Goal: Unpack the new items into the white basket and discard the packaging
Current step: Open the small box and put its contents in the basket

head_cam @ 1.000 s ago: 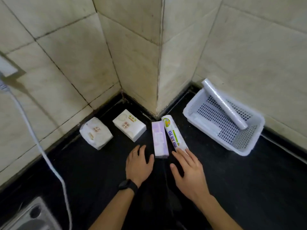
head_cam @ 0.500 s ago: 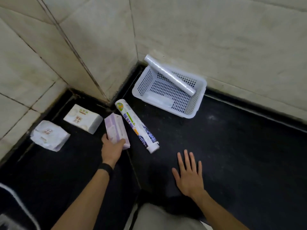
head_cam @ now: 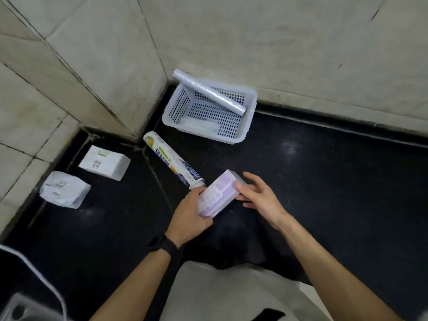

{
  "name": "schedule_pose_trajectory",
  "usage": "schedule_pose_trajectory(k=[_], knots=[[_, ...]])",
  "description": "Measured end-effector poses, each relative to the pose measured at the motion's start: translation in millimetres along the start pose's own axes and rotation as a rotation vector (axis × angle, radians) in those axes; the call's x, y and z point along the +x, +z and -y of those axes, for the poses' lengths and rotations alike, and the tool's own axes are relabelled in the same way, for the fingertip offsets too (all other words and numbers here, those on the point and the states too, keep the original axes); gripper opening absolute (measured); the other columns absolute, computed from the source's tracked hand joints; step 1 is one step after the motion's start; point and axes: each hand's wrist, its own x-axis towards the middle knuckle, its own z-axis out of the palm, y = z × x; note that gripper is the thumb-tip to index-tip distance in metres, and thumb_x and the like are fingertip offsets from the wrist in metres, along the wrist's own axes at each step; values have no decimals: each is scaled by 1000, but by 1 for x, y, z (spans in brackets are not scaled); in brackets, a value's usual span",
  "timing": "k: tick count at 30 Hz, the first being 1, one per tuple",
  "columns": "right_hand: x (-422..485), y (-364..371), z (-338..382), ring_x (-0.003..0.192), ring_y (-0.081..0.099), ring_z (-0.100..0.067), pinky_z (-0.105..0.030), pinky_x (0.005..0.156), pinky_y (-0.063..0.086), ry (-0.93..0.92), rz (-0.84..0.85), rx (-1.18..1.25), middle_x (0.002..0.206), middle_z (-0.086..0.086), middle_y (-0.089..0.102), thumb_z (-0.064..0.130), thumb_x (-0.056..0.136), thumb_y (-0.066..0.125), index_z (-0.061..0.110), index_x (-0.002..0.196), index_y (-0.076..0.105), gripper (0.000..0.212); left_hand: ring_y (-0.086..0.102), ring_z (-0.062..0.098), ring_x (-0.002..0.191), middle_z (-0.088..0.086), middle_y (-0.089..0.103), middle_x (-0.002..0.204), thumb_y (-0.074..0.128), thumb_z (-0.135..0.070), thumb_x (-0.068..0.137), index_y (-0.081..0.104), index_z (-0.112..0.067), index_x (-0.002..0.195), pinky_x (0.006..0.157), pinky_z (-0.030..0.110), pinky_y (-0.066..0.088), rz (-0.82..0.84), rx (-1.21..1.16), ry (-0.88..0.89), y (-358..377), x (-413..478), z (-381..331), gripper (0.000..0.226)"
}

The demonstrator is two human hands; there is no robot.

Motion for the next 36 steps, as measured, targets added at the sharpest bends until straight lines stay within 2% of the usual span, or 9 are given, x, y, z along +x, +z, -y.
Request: schedule_pose_trajectory(k=[3,7,13,17,22,28,30,33,36], knots=[[-12,-9,-7,92,74,-15,-35,89,58,-78,-124,-26,108,-3,74,33,78,84,32,127,60,54,52,23,113,-2,53,129,65,-22,68,36,-32,138,95,38,45,12,180,122,1,7,-11,76],[-31,-7,-17,94,72,-7,-33,93,55,-153,-210,-18,101,6,76,29,76,86,37,115,64,46,52,19,118,-3,55,131,69,-44,73,39,-26,141,98,33,42,-94,426,366,8,12,-29,77],[-50,-22,-22,96,71,-8,-29,90,55,-212,-157,-130,114,13,70,30,76,86,37,108,67,38,58,-3,108,-23,64,116,85,-34,69,56,-41,125,97,27,46,223,-58,135,-4,15,-47,64],[-50,-43,-17,114,63,-7,-35,98,51,-221,-49,-263,136,20,53,35,67,90,33,97,68,37,64,6,113,-13,70,118,82,-13,75,60,-33,129,101,33,48,531,-230,95,-20,17,-54,62],[-48,-42,-9,105,70,-19,-46,92,57,-206,70,-188,113,2,73,19,73,87,17,90,57,35,63,8,115,-8,69,122,80,-12,78,53,-29,139,101,32,48,673,-190,78,-29,22,-63,69],[-41,-26,-15,94,72,-7,-25,86,56,-155,-219,-94,103,5,74,31,72,88,21,88,64,31,43,10,129,-10,46,141,75,-41,73,39,-37,145,106,21,30,107,236,284,-7,9,-61,80],[-39,-19,-19,93,72,-9,-32,92,57,-118,-248,-24,100,3,76,39,69,88,22,86,65,33,41,12,129,-10,46,140,70,-52,75,32,-37,149,108,24,25,-11,358,354,12,0,-54,85],[-38,-11,-24,96,72,-15,-46,95,56,-85,-227,-6,98,3,76,52,65,86,25,86,67,40,49,11,121,-12,53,134,61,-53,83,29,-42,150,104,30,34,-177,392,424,25,-2,-39,75],[-39,-11,-23,94,73,-15,-45,97,55,-74,-186,-17,96,2,76,48,74,82,23,89,68,33,52,12,116,-12,53,133,64,-51,84,29,-44,149,98,32,42,-151,359,420,21,-1,-33,74]])
